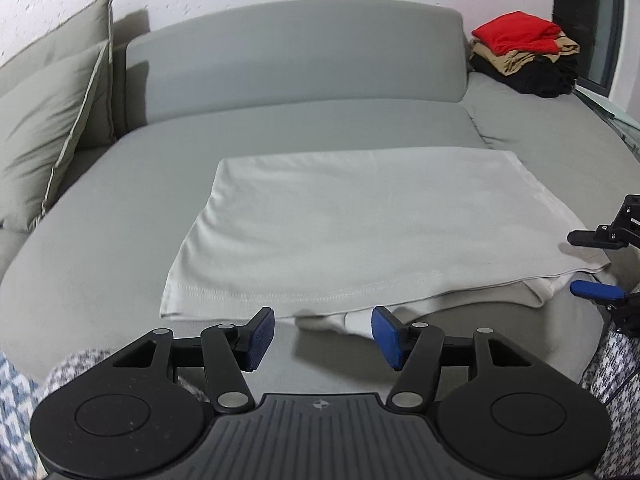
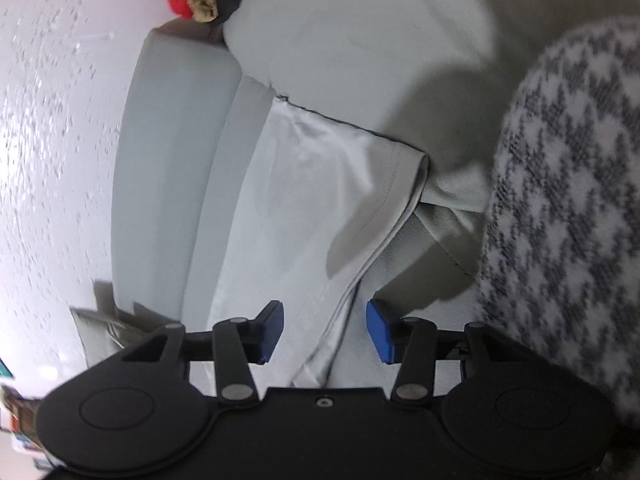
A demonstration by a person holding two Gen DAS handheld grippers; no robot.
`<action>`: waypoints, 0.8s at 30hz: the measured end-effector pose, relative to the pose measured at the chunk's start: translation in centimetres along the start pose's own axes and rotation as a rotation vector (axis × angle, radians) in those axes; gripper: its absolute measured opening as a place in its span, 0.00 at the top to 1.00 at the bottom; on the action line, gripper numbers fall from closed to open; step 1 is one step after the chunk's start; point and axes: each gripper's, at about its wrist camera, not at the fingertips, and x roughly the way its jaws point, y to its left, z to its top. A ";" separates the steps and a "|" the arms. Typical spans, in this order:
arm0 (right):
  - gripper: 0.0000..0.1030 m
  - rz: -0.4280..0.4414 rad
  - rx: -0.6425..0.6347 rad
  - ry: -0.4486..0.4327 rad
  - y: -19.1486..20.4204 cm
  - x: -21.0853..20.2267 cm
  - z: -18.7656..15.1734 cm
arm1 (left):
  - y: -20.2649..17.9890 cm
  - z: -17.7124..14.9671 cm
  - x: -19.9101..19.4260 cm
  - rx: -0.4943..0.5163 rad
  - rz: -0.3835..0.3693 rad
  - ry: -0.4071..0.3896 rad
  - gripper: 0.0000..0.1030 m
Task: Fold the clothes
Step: 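Move the open right gripper to the edge of the folded white shirt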
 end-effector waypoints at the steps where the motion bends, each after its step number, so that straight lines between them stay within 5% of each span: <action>1: 0.56 0.009 0.000 -0.009 -0.1 0.3 0.1 | 0.1 0.0 0.1 -0.004 0.002 0.002 0.44; 10: 0.56 0.091 -0.034 -0.140 -0.5 1.7 0.5 | 1.4 0.1 0.0 -0.037 0.027 -0.002 0.44; 15: 0.72 0.039 -0.067 -0.133 0.4 1.0 0.5 | 4.0 0.7 0.1 -0.074 0.070 -0.030 0.44; 18: 0.75 0.013 -0.096 -0.130 0.6 1.1 0.6 | 5.7 1.7 1.6 -0.085 0.108 -0.046 0.55; 20: 0.75 0.010 -0.087 -0.154 0.5 1.4 0.9 | 6.3 1.9 2.4 -0.076 0.118 -0.028 0.73; 24: 0.76 -0.009 -0.092 -0.216 0.6 2.1 1.5 | 7.3 2.0 3.9 -0.050 0.131 0.017 0.72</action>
